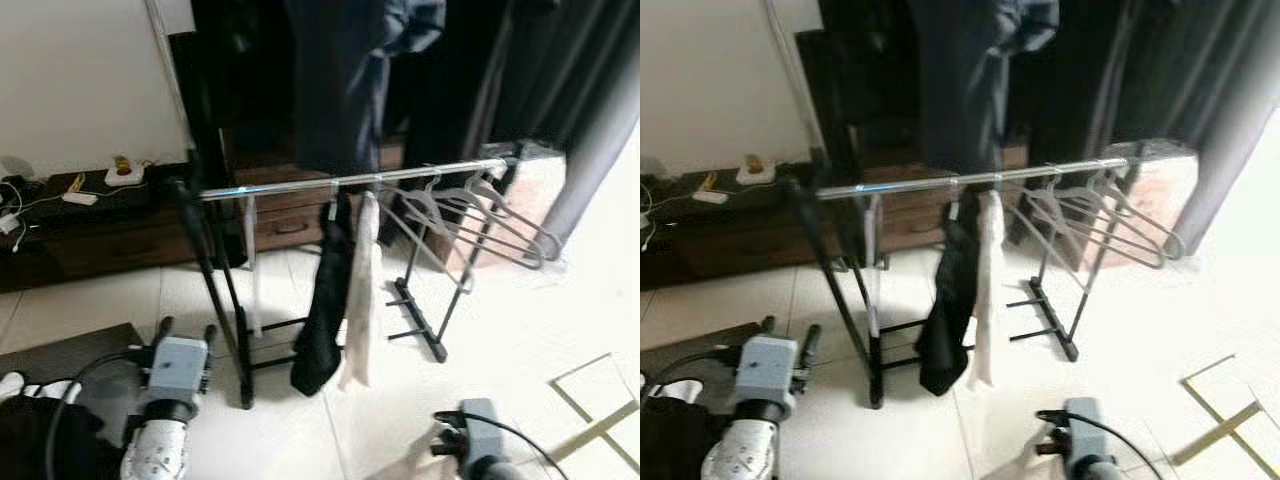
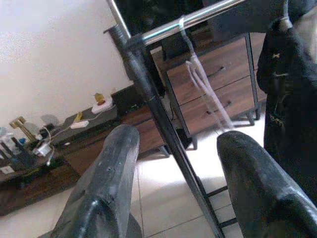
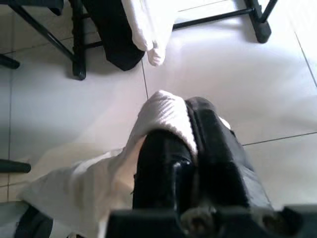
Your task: Hang hanger
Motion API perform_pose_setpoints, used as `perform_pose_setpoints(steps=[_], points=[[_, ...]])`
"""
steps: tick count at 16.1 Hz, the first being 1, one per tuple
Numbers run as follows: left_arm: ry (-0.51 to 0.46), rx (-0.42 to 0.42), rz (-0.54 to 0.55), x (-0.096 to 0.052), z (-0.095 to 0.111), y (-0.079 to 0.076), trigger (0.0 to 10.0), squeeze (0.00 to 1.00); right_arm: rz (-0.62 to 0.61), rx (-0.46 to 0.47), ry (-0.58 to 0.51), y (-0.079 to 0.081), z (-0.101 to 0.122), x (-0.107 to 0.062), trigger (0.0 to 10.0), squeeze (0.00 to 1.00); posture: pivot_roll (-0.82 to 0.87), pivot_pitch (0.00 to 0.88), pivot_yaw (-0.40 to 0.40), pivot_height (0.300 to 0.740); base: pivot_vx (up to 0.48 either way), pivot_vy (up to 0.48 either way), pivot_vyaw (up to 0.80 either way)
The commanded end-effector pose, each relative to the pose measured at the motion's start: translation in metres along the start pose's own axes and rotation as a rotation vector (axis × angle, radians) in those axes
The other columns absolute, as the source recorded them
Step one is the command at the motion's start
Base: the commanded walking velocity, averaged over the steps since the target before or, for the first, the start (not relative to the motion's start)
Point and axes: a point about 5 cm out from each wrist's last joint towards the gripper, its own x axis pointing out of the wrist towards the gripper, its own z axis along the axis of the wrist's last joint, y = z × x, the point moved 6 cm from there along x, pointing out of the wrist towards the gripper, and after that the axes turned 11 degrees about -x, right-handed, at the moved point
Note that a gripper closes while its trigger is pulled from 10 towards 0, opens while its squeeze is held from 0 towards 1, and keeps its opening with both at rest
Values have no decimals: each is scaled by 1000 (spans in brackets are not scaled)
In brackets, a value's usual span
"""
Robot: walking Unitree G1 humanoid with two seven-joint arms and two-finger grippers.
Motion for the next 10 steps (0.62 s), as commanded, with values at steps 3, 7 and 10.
perform_pose_setpoints(steps=[3,7,10], points=[[1,-5,-11,-1,0,-5,10000,0,-55,-55,-114,-17,30,0,10000,0,136,73,-14,740,0,-393,0],[23,-19,-31,-3,-4,-7,10000,0,-147,3,-538,-31,135,-18,10000,0,110,76,-9,740,0,0,0],[30,-21,-47,-4,-5,-9,10000,0,-56,-15,-677,-12,172,-34,10000,0,101,76,-11,740,0,0,0]])
